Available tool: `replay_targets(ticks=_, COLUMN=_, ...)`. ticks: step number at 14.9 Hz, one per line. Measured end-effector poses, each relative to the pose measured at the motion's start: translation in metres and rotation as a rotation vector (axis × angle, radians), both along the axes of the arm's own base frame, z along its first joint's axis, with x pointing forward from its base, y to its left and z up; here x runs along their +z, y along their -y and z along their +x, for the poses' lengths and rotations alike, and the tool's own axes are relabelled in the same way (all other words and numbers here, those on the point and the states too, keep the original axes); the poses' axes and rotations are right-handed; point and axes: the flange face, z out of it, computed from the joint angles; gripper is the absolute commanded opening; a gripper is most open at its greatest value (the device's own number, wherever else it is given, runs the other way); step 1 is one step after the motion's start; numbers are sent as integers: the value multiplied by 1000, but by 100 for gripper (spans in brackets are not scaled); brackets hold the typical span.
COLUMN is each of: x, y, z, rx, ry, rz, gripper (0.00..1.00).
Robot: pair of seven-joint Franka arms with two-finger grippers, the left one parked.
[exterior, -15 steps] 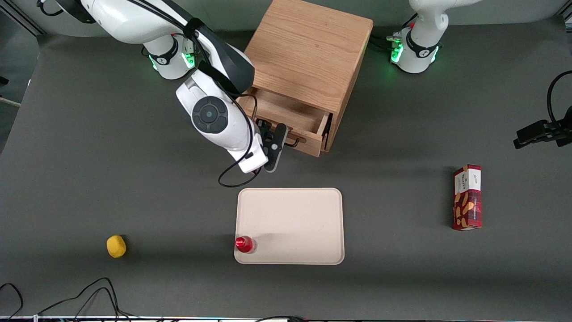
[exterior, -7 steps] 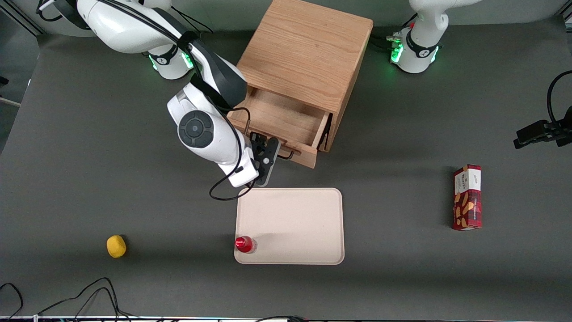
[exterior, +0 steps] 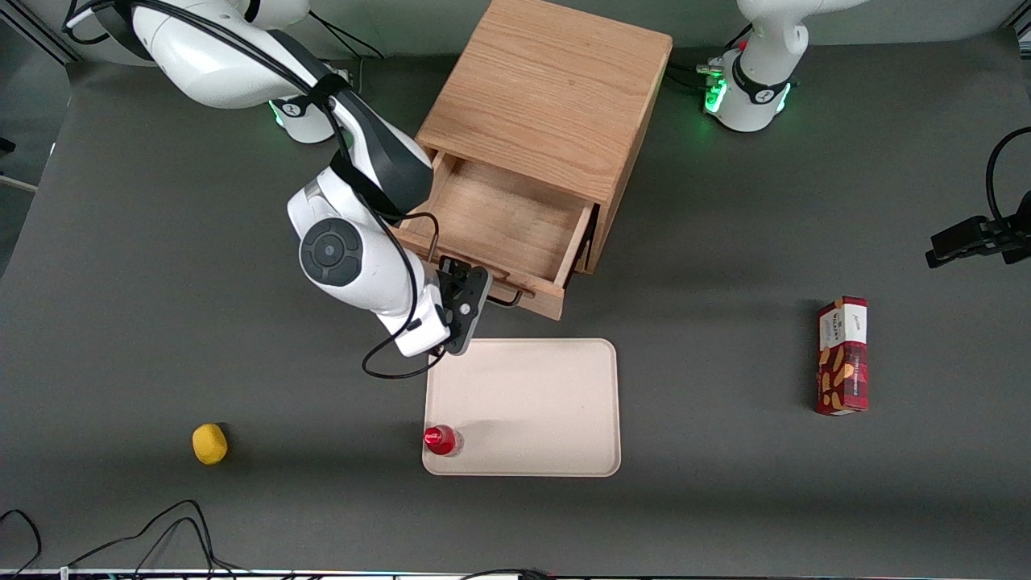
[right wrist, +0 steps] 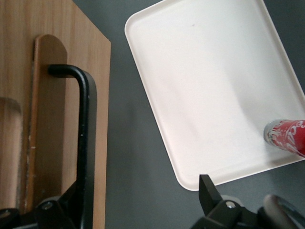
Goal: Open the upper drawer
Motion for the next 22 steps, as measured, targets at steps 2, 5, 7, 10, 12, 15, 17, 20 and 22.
replay_targets(ticks=2, x=1, y=3, z=4, rx=-2, ry=5, rz=3, gripper=100)
replay_targets(ticks=5, x=4, y=7, z=10, rx=-12, ry=18, rz=11, gripper=100)
replay_targets(ticks=7, x=3, y=11, z=14, rx=-20, ry=29, rz=19, gripper=100)
replay_targets(ticks=10, x=2, y=13, z=18, rx=-27, ry=42, rz=26, gripper=100)
replay_targets(ticks=12, x=1, y=16, z=22, rx=-30, ry=53, rz=29, gripper=100)
replay_targets(ticks=15, x=0, y=20, z=26, rx=-30, ry=64, rz=30, gripper=100)
replay_targets(ticks=17, x=2, y=23, z=29, rx=-30, ry=71, rz=33, gripper=100)
replay_targets(ticks=20, x=5, y=29, z=34, rx=-38, ry=80, rz=37, gripper=100)
replay_targets(ticks=22, x=7, y=33, z=37, rx=-43, ry=86, rz=40, gripper=100)
